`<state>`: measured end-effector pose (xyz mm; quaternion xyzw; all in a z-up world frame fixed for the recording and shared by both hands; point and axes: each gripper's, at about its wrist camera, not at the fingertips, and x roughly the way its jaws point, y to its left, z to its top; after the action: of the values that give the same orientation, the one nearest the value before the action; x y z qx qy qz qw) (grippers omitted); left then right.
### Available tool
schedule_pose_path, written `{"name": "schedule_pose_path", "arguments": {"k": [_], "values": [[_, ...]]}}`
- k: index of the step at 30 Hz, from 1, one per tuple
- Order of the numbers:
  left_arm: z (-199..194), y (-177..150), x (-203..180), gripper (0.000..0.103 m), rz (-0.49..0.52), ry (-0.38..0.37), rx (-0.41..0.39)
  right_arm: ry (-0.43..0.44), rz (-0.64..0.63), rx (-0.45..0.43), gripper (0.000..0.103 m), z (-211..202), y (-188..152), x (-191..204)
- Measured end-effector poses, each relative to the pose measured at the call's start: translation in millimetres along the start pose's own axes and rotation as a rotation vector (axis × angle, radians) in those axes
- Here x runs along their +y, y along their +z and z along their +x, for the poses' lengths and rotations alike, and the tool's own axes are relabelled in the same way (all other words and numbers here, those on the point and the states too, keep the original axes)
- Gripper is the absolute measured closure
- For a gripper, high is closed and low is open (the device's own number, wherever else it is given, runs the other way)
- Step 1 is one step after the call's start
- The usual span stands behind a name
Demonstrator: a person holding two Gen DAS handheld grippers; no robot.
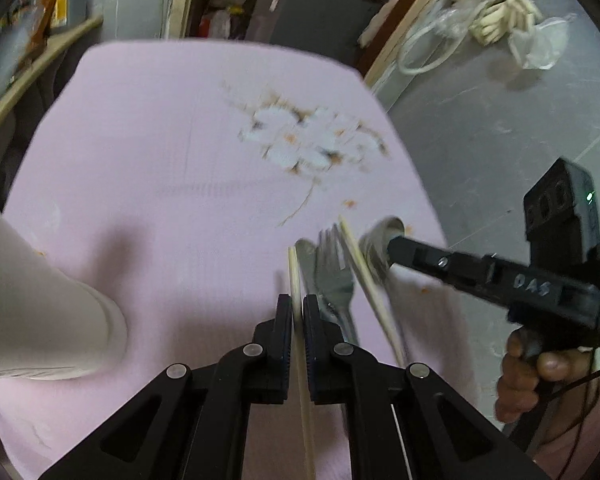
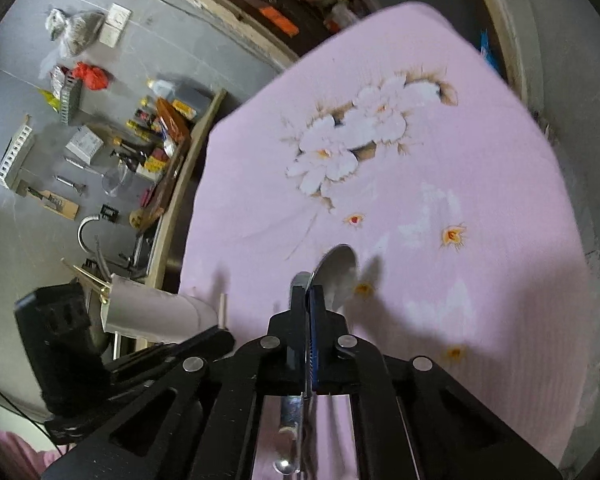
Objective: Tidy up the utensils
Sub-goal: 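Lift the chopstick and spoon and carry both grippers over the white holder, then lower the chopstick and spoon into the holder and open both grippers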
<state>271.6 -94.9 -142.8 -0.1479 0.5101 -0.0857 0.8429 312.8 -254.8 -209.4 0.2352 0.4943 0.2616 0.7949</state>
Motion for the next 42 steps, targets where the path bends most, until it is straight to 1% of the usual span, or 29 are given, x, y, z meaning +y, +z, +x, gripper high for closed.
{"name": "schedule_pose_path", "arguments": {"k": [2, 5, 10, 12, 15, 20, 23, 26, 32, 38, 42], "values": [[-15, 0, -2, 0.098, 0.018, -0.013, -0.040, -0.020, -0.018, -0.048, 0.101, -12, -3, 7], [-35, 0, 0, 0.098, 0.020, -0.039, -0.100, -0.054, -0.063, -0.148, 0.101, -31, -9, 27], [-72, 1, 11, 0.098, 0.016, -0.082, -0.209, -0.094, -0.140, -0.337, 0.101, -72, -21, 55], [-88, 2, 17, 0.098, 0.012, -0.095, -0.246, -0.097, -0.176, -0.400, 0.101, -86, -25, 68], [-114, 8, 27, 0.098, 0.006, -0.113, -0.302, -0.092, -0.235, -0.490, 0.101, -103, -29, 98], [-156, 23, 47, 0.098, 0.012, -0.131, -0.391, -0.077, -0.328, -0.594, 0.101, -123, -27, 153], [-179, 31, 61, 0.098, 0.021, -0.129, -0.439, -0.056, -0.367, -0.638, 0.101, -129, -28, 185], [-198, 38, 78, 0.098, 0.020, -0.124, -0.486, -0.007, -0.397, -0.688, 0.101, -130, -24, 217], [-230, 51, 116, 0.098, 0.015, -0.075, -0.578, 0.068, -0.425, -0.755, 0.101, -113, -18, 263], [-251, 63, 152, 0.098, -0.023, -0.019, -0.674, 0.109, -0.421, -0.779, 0.101, -88, -10, 285], [-252, 66, 172, 0.098, -0.049, 0.043, -0.722, 0.124, -0.402, -0.762, 0.101, -63, -9, 282]]}}
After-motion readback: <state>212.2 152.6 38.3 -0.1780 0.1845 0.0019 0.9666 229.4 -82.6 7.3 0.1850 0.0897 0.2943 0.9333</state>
